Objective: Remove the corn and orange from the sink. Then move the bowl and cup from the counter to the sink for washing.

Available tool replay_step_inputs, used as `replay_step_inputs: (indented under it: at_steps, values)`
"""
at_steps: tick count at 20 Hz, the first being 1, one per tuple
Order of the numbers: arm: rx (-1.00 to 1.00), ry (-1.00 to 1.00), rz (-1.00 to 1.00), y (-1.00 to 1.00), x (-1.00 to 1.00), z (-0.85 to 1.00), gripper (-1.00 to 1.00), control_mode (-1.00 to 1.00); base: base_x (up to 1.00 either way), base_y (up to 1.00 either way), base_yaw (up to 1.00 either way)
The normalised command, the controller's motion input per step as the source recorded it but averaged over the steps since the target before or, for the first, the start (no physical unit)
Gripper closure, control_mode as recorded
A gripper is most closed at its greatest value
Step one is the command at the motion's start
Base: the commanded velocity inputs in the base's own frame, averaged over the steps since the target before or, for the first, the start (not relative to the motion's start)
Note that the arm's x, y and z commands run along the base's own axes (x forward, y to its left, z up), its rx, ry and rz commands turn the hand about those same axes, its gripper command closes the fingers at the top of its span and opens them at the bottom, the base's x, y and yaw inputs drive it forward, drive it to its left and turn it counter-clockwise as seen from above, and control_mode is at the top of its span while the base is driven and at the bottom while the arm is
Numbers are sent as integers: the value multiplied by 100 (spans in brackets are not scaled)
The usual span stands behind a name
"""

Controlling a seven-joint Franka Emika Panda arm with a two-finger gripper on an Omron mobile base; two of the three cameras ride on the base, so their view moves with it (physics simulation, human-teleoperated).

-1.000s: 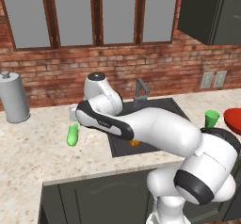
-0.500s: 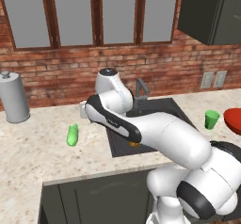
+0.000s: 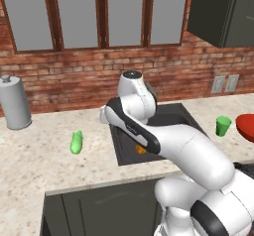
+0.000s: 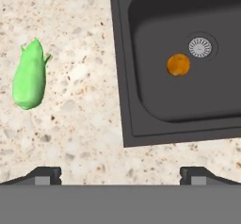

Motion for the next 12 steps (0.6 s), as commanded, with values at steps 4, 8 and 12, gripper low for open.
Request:
replay_step_inputs:
  at_steps: [4,8,12]
  values:
    - [0,-5,4,-49,-2,0,-100,-100,0,0,0]
    - [0,-6,6,-49,0,-1,-100,-100,0,0,0]
    - [0,-2,7,-47,0,-5,-100,-100,0,0,0]
